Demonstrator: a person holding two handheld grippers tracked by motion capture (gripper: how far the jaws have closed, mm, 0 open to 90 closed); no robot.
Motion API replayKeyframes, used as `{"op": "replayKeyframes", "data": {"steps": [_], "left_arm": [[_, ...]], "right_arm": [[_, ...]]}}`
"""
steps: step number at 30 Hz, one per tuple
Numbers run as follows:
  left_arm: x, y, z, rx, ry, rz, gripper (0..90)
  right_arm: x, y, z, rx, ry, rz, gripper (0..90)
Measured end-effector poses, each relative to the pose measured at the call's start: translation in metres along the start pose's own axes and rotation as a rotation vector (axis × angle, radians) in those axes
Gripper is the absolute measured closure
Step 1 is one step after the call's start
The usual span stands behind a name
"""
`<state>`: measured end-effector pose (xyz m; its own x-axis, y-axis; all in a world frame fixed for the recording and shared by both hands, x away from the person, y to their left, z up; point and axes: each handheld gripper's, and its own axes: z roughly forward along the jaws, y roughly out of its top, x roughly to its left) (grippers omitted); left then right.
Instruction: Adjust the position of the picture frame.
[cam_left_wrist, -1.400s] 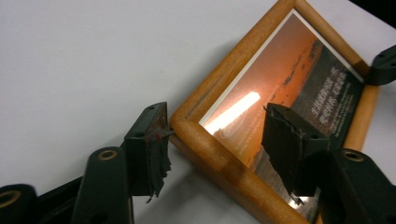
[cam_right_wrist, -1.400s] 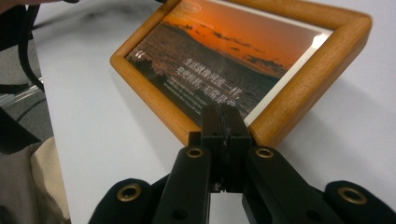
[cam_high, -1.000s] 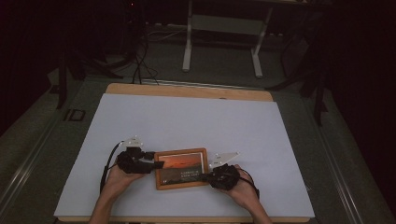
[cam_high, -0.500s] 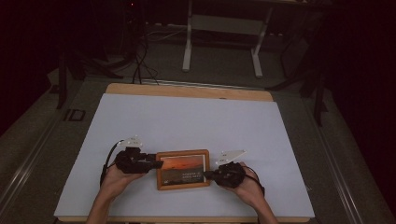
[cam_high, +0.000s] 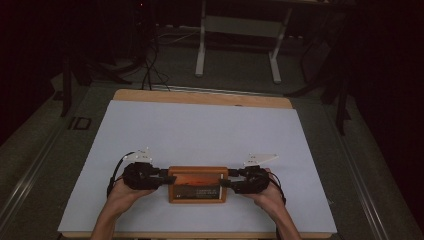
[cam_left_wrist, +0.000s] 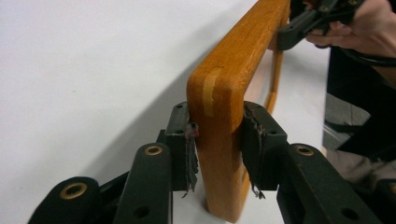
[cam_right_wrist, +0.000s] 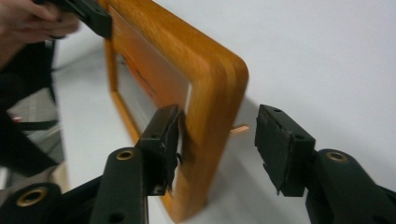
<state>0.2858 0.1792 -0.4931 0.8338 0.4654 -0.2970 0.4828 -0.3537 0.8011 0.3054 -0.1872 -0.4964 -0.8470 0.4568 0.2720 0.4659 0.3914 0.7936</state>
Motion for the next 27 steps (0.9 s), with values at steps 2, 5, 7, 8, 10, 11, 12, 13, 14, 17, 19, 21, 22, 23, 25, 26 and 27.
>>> {"op": "replayKeyframes", "data": {"steps": [2, 5, 7, 8, 10, 11, 12, 13, 14, 17, 19, 21, 22, 23, 25, 26, 27], "left_arm": [[-0.003, 0.000, -0.002, 0.006, -0.013, 0.025, 67.4], [-0.004, 0.000, -0.002, 0.012, -0.017, 0.037, 67.6], [-0.004, 0.000, -0.002, 0.014, -0.018, 0.042, 67.7], [-0.005, 0.001, -0.002, 0.017, -0.015, 0.050, 67.7], [-0.006, 0.001, -0.003, 0.020, -0.013, 0.058, 67.7], [-0.007, 0.001, -0.003, 0.023, -0.012, 0.060, 67.8], [-0.007, 0.001, -0.003, 0.023, -0.011, 0.062, 67.8], [-0.008, 0.002, -0.003, 0.024, -0.011, 0.064, 67.8], [-0.009, 0.002, -0.003, 0.026, -0.009, 0.065, 67.8], [-0.011, 0.003, -0.002, 0.031, -0.007, 0.075, 68.0], [-0.012, 0.003, -0.001, 0.032, -0.009, 0.077, 68.0], [-0.012, 0.004, 0.003, 0.028, -0.029, 0.070, 67.9], [-0.012, 0.004, 0.003, 0.028, -0.029, 0.070, 67.8], [-0.010, 0.003, 0.006, 0.023, -0.047, 0.061, 67.7], [-0.010, 0.003, 0.006, 0.023, -0.047, 0.061, 67.6], [-0.009, 0.002, 0.009, 0.016, -0.067, 0.047, 67.6], [-0.008, 0.002, 0.010, 0.013, -0.072, 0.044, 67.5]], "right_arm": [[0.002, 0.001, -0.001, -0.013, 0.044, -0.023, 55.0], [0.002, 0.000, -0.003, -0.022, 0.084, -0.044, 62.7], [0.002, 0.000, -0.003, -0.022, 0.084, -0.044, 62.7], [0.002, 0.000, -0.004, -0.024, 0.092, -0.044, 63.4], [0.001, -0.001, -0.005, -0.029, 0.104, -0.060, 64.6], [0.001, -0.001, -0.005, -0.031, 0.109, -0.064, 65.0], [0.000, -0.001, -0.006, -0.031, 0.121, -0.063, 65.6], [0.000, -0.001, -0.006, -0.031, 0.121, -0.063, 65.6], [0.000, -0.001, -0.006, -0.031, 0.126, -0.063, 65.7], [-0.001, 0.000, -0.008, -0.034, 0.127, -0.075, 65.8], [-0.001, 0.000, -0.010, -0.034, 0.126, -0.080, 65.8], [-0.001, 0.005, -0.019, -0.058, 0.131, -0.102, 66.8], [-0.001, 0.006, -0.021, -0.065, 0.134, -0.103, 67.3], [-0.002, 0.008, -0.026, -0.079, 0.142, -0.109, 67.9], [-0.002, 0.010, -0.028, -0.086, 0.148, -0.111, 67.9], [-0.002, 0.010, -0.028, -0.086, 0.148, -0.111, 68.5], [0.001, 0.016, -0.034, -0.096, 0.139, -0.134, 68.8]]}}
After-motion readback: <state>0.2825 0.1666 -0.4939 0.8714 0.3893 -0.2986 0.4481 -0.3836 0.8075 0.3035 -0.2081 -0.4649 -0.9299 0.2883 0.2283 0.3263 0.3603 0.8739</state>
